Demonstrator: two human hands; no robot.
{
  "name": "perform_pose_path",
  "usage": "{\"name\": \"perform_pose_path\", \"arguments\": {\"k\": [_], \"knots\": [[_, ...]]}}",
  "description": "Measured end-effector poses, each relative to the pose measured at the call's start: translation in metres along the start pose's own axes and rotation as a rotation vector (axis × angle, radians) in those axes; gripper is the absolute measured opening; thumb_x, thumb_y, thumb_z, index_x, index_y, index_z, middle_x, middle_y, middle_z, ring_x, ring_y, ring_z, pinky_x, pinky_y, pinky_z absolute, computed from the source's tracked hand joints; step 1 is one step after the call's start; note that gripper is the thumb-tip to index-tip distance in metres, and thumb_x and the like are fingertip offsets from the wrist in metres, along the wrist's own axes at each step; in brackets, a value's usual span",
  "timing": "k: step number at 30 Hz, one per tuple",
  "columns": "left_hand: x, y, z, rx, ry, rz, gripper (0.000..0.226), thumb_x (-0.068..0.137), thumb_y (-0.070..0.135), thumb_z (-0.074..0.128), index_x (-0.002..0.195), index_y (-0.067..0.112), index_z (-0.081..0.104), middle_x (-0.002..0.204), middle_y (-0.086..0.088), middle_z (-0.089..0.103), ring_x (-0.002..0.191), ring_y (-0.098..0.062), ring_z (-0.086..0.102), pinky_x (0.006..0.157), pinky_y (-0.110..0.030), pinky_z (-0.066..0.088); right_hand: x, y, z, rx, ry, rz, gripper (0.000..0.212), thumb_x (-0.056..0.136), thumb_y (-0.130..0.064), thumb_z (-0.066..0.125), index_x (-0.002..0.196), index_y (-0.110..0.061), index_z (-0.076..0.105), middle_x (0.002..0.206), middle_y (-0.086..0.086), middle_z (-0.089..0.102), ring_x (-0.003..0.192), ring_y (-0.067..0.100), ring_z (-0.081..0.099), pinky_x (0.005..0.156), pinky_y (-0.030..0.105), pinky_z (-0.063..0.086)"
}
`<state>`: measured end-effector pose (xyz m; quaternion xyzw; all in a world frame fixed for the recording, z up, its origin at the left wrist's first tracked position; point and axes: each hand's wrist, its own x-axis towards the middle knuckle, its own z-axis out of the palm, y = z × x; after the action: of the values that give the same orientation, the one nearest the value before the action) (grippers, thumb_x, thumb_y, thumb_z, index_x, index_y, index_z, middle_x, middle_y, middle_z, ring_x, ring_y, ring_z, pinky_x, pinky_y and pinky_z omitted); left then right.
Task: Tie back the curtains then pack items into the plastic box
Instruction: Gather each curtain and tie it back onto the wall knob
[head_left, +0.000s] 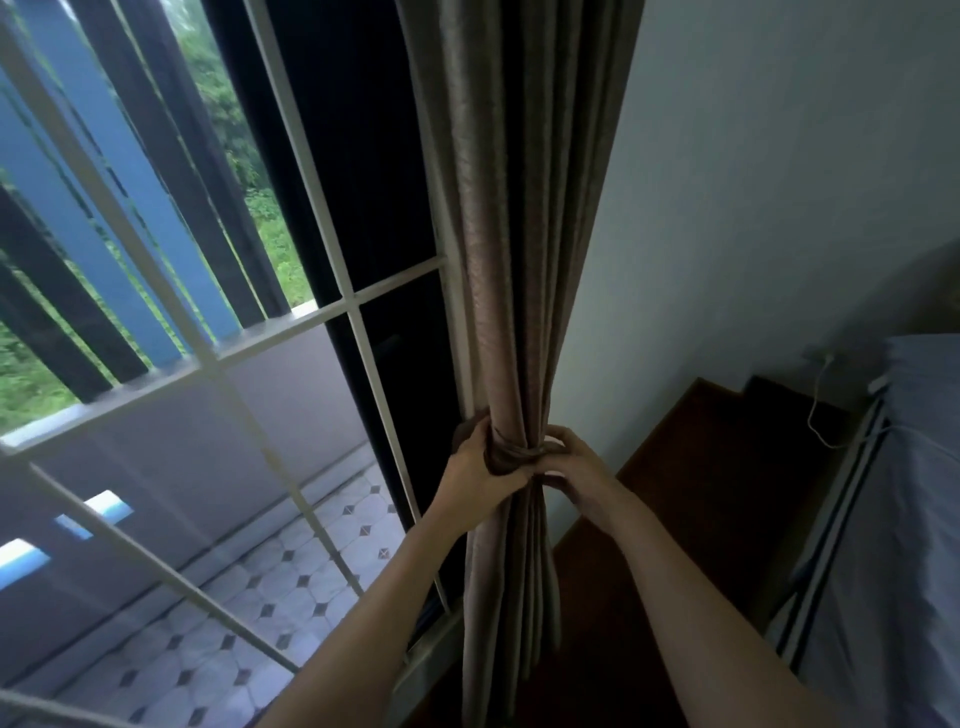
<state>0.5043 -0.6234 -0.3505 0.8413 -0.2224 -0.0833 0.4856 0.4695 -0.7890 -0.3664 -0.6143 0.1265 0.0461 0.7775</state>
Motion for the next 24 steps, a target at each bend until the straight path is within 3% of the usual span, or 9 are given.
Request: {"name": "perform_pose_path", "arguments": {"k": [2, 5, 9, 13, 16, 17, 20, 22, 24], "knots": [[0.007, -0.003, 0.0, -0.009, -0.031, -0.031, 0.078, 0.076, 0.036, 0.078, 0.142, 0.023, 0.038, 0.126, 0.01, 0.055, 0.111, -0.006, 0.053, 0.079, -0.003, 0.041, -0.001, -0.002, -0.009, 0.189, -0.065, 0.082, 0.039, 0.072, 0.001, 0.046, 0.105, -0.009, 0.064, 0.098, 0.01, 0.067, 0.096, 0.023, 0.06, 0.078, 0.033, 0.05], [0.016, -0.004, 0.004, -0.026, -0.078, -0.066, 0.08, 0.068, 0.041, 0.082, 0.137, 0.027, 0.043, 0.128, 0.008, 0.058, 0.113, -0.009, 0.054, 0.091, -0.02, 0.042, -0.003, -0.004, -0.015, 0.179, -0.094, 0.149, 0.045, 0.076, 0.005, 0.033, 0.097, -0.011, 0.069, 0.089, 0.003, 0.069, 0.091, 0.019, 0.056, 0.076, 0.031, 0.046], [0.028, 0.001, 0.012, -0.104, -0.072, -0.096, 0.07, 0.068, 0.031, 0.085, 0.129, 0.023, 0.052, 0.117, 0.007, 0.063, 0.105, -0.007, 0.059, 0.086, -0.019, 0.046, 0.006, -0.008, -0.013, 0.068, -0.09, 0.175, 0.053, 0.076, 0.012, 0.028, 0.101, -0.006, 0.071, 0.102, 0.005, 0.066, 0.09, 0.017, 0.053, 0.082, 0.03, 0.045], [0.035, -0.005, 0.015, -0.161, -0.03, -0.136, 0.049, 0.068, 0.018, 0.083, 0.113, 0.014, 0.066, 0.103, 0.002, 0.071, 0.097, -0.012, 0.067, 0.077, -0.018, 0.053, 0.019, -0.007, -0.014, 0.089, 0.037, 0.175, 0.045, 0.081, 0.015, 0.033, 0.076, -0.003, 0.074, 0.092, 0.013, 0.068, 0.087, 0.025, 0.058, 0.085, 0.038, 0.05], [0.036, -0.011, 0.012, -0.182, -0.032, -0.126, 0.043, 0.067, 0.019, 0.083, 0.108, 0.017, 0.07, 0.1, 0.003, 0.073, 0.095, -0.009, 0.068, 0.081, -0.026, 0.055, 0.017, -0.013, -0.016, 0.079, 0.077, 0.125, 0.017, 0.092, 0.0, 0.05, 0.106, -0.007, 0.058, 0.103, 0.016, 0.066, 0.088, 0.033, 0.066, 0.089, 0.047, 0.054], [0.035, -0.013, 0.011, -0.189, -0.04, -0.126, 0.041, 0.068, 0.018, 0.083, 0.107, 0.018, 0.07, 0.098, 0.004, 0.073, 0.093, -0.007, 0.069, 0.081, -0.025, 0.055, 0.017, -0.013, -0.019, 0.059, 0.05, 0.095, 0.026, 0.092, -0.003, 0.055, 0.116, -0.014, 0.053, 0.11, 0.014, 0.064, 0.091, 0.035, 0.068, 0.087, 0.047, 0.056], [0.03, -0.015, 0.008, -0.187, -0.073, -0.13, 0.039, 0.071, 0.017, 0.082, 0.107, 0.019, 0.069, 0.097, 0.005, 0.072, 0.092, -0.005, 0.068, 0.082, -0.022, 0.055, 0.018, -0.022, -0.018, -0.301, -0.16, 0.019, 0.051, 0.091, 0.0, 0.054, 0.125, -0.038, 0.055, 0.124, -0.002, 0.06, 0.106, 0.026, 0.066, 0.083, 0.038, 0.058], [0.027, -0.016, 0.005, -0.176, -0.084, -0.126, 0.043, 0.07, 0.021, 0.083, 0.111, 0.019, 0.068, 0.1, 0.005, 0.072, 0.095, -0.006, 0.067, 0.086, -0.024, 0.054, 0.019, -0.027, -0.011, -0.548, -0.206, -0.01, 0.045, 0.093, 0.0, 0.051, 0.115, -0.038, 0.062, 0.123, -0.008, 0.057, 0.104, 0.014, 0.061, 0.085, 0.032, 0.056], [0.024, -0.014, 0.003, -0.161, -0.072, -0.113, 0.045, 0.071, 0.024, 0.083, 0.113, 0.018, 0.067, 0.1, 0.007, 0.071, 0.093, -0.002, 0.066, 0.083, -0.017, 0.053, 0.022, -0.031, -0.006, -0.754, -0.17, -0.138, 0.04, 0.094, 0.0, 0.051, 0.12, -0.028, 0.061, 0.12, -0.014, 0.053, 0.091, 0.0, 0.056, 0.078, 0.014, 0.051]]}}
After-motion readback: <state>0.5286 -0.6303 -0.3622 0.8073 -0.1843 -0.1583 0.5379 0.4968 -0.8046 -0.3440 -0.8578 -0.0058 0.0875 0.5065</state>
